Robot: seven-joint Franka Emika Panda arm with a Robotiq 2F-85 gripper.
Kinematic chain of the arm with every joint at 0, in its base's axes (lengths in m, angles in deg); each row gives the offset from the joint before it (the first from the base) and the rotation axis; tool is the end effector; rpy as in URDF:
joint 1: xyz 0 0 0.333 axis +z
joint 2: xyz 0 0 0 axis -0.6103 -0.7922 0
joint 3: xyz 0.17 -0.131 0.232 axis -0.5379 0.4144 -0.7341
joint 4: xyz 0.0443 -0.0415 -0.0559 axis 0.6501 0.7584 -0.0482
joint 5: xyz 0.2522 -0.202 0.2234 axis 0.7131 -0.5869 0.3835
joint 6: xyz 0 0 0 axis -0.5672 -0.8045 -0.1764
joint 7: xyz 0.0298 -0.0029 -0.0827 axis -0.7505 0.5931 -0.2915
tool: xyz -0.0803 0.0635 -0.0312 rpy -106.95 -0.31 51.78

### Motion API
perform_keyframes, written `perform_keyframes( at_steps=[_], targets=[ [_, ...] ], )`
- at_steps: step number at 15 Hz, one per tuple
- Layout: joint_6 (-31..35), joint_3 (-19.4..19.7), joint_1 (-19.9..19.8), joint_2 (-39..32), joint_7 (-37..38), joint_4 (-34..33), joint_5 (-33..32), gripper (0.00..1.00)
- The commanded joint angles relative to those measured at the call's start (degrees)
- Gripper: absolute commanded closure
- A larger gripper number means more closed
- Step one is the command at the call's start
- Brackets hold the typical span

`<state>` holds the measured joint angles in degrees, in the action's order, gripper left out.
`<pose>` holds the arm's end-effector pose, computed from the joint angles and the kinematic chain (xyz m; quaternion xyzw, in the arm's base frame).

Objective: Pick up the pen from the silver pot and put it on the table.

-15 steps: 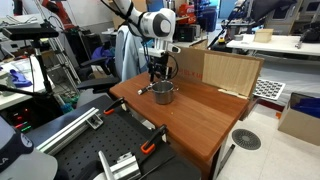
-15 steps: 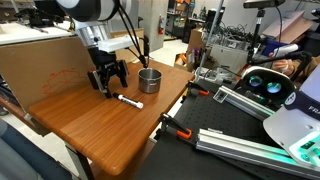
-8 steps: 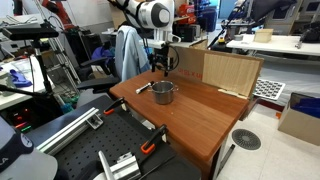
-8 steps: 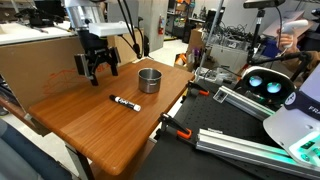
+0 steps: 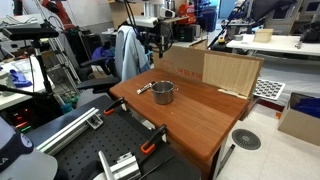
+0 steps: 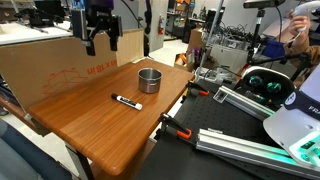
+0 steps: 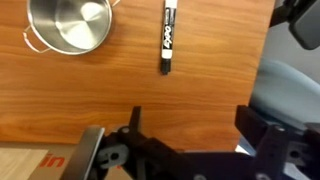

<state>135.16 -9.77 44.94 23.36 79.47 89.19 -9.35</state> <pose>0.5841 0.1354 0.2885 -0.9946 -0.0863 0.0383 0.0431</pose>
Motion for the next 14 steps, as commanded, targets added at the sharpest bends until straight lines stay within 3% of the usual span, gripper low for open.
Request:
perform_keyframes(
  at_steps=[1, 4, 14],
  targets=[
    [-0.2, -0.3, -0.6, 2.4, -0.5, 2.1, 0.0, 0.0],
    [-0.1, -0.2, -1.0, 5.6, -1.1, 5.7, 0.0, 0.0],
    [-0.1, -0.3, -1.0, 5.5, -1.3, 5.8, 0.1, 0.0]
  ],
)
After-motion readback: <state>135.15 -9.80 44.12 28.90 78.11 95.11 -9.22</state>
